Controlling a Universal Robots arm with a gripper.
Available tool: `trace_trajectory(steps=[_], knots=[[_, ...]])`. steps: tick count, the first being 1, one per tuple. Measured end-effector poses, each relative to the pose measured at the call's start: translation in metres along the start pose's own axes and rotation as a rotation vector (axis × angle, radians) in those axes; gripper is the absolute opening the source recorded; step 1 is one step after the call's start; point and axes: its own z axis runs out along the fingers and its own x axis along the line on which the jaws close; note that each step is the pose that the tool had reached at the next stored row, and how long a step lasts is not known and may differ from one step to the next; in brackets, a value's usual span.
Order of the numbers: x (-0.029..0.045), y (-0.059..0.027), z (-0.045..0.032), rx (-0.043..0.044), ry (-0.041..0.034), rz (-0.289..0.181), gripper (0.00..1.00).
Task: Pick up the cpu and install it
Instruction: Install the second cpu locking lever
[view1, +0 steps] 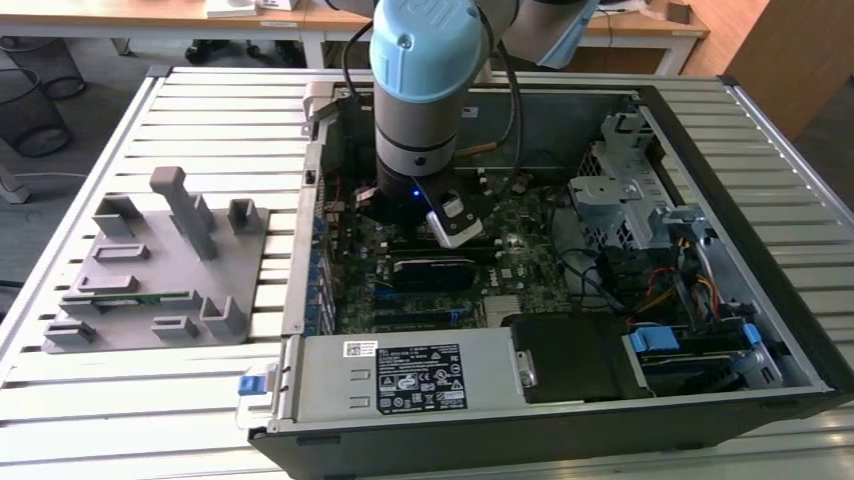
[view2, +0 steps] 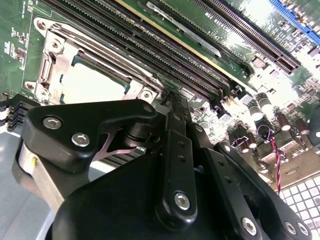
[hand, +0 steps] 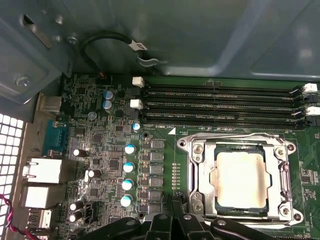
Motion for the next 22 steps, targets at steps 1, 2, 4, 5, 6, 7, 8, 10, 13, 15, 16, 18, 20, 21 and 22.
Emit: trace_trajectory(steps=[1, 2, 4, 5, 6, 7, 8, 10, 13, 15, 16, 18, 20, 21, 22], knots=[[0.0000, 0.0000, 0.0000, 0.0003, -0.0001, 0.000, 0.11], [0.0000, 0.0000, 0.0000, 0.0007, -0.0002, 0.001, 0.11], [0.0000, -0.0002, 0.0000, 0.0012, -0.0005, 0.002, 0.11], [0.0001, -0.0005, -0.0001, 0.0016, -0.0006, 0.003, 0.11], [0.0001, -0.0008, -0.0001, 0.0021, -0.0007, 0.003, 0.11], [0.0001, -0.0010, -0.0002, 0.0028, -0.0008, 0.004, 0.11], [0.0001, -0.0013, -0.0003, 0.0033, -0.0009, 0.004, 0.11], [0.0001, -0.0022, -0.0005, 0.0038, -0.0008, 0.004, 0.11], [0.0002, -0.0034, -0.0008, 0.0039, -0.0010, 0.005, 0.11], [0.0002, -0.0039, -0.0009, 0.0047, -0.0012, 0.005, 0.11], [0.0001, -0.0040, -0.0010, 0.0056, -0.0012, 0.006, 0.11], [0.0002, -0.0043, -0.0012, 0.0077, -0.0013, 0.006, 0.11], [0.0001, -0.0044, -0.0017, 0.0104, -0.0014, 0.007, 0.11], [0.0001, -0.0044, -0.0021, 0.0113, -0.0013, 0.007, 0.11], [0.0002, -0.0043, -0.0026, 0.0115, -0.0013, 0.007, 0.11]])
